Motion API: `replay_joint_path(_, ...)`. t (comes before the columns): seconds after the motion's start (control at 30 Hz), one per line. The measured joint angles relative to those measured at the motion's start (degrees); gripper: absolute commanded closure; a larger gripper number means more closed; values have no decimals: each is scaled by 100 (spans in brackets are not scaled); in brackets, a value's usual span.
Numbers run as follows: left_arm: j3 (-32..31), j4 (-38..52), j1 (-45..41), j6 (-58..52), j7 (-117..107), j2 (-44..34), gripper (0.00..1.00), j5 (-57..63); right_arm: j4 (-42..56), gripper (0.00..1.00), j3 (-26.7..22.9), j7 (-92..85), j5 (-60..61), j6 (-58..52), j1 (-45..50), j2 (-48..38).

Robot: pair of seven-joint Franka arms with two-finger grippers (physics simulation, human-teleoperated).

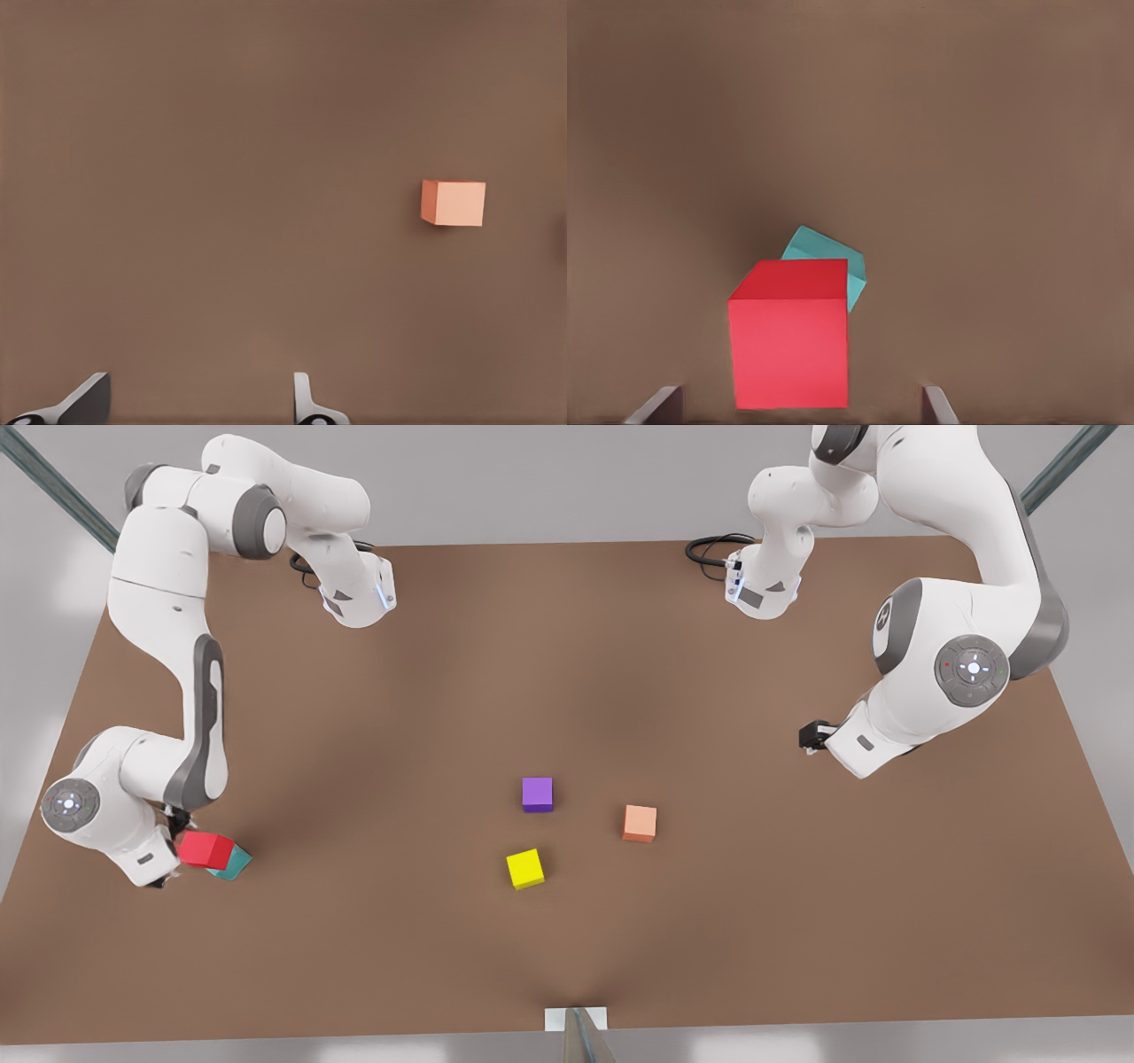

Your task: Pick up red wooden cube and pass to hand red wooden cube and place in blue wooden cube

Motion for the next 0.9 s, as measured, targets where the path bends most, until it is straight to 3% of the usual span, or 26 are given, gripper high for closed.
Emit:
replay_joint_path(0.17,0,0,2,0,-18,-1,0,-4,923,0,-20,891,926,-1625,719,-766)
replay_joint_path(0.33,-16,0,121,-2,-27,-4,0,-22,1591,0,16,2817,481,-3102,1490,-824)
replay_joint_path(0.4,-18,0,122,-3,-31,-4,0,-29,1218,0,768,3554,243,-3507,1028,-1399)
replay_joint_path(0.47,-21,0,122,-2,-34,-2,0,-32,529,0,1178,4234,27,-3620,742,-1996)
replay_joint_path(0.53,-19,0,124,-2,-37,-1,0,-31,247,0,1288,4843,-75,-3634,596,-2209)
replay_joint_path(0.9,0,9,205,40,-46,3,0,-25,146,0,1321,7194,-182,-3579,500,-2260)
